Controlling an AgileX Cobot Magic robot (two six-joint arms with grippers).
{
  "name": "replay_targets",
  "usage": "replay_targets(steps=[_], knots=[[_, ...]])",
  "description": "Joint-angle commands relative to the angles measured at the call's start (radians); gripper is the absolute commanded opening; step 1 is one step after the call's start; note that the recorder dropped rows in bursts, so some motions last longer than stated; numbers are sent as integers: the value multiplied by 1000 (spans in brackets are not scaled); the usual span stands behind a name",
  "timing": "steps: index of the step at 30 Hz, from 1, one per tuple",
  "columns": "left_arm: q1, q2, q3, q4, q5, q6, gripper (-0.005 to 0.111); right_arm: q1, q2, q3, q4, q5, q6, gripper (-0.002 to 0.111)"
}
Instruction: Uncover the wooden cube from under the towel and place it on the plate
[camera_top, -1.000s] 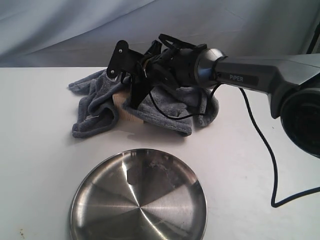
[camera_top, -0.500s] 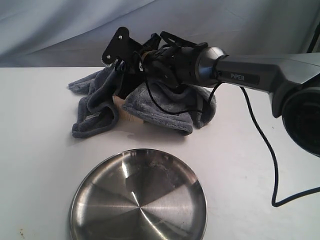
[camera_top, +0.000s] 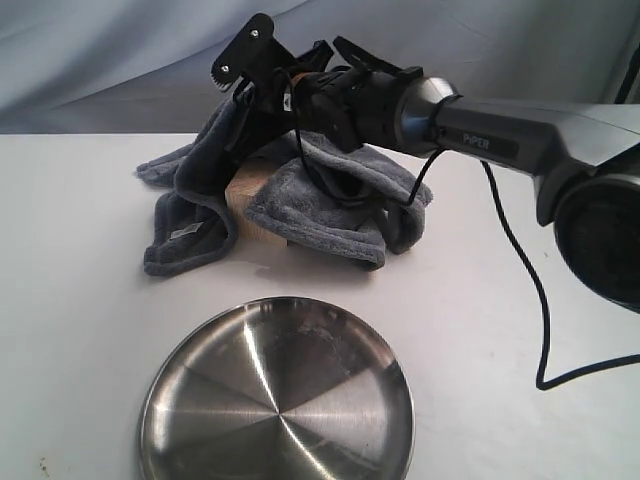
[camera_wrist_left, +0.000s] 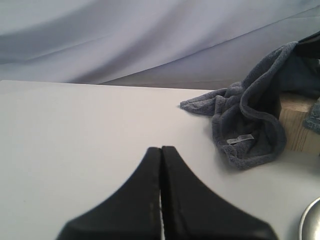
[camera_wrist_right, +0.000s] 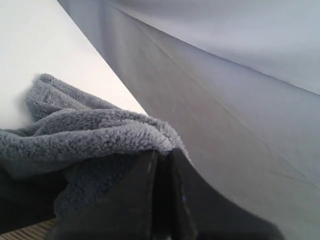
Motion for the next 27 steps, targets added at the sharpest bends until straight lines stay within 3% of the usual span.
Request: replay_targets(steps=[1, 19, 27], knots=[[1, -3, 4, -8, -2, 3, 0, -3, -5, -8, 6, -4, -3, 0], [1, -3, 4, -8, -2, 3, 0, -9, -73, -8, -2, 229, 59, 0], [1, -3, 4, -8, -2, 3, 0, -77, -88, -8, 2, 287, 162, 0]])
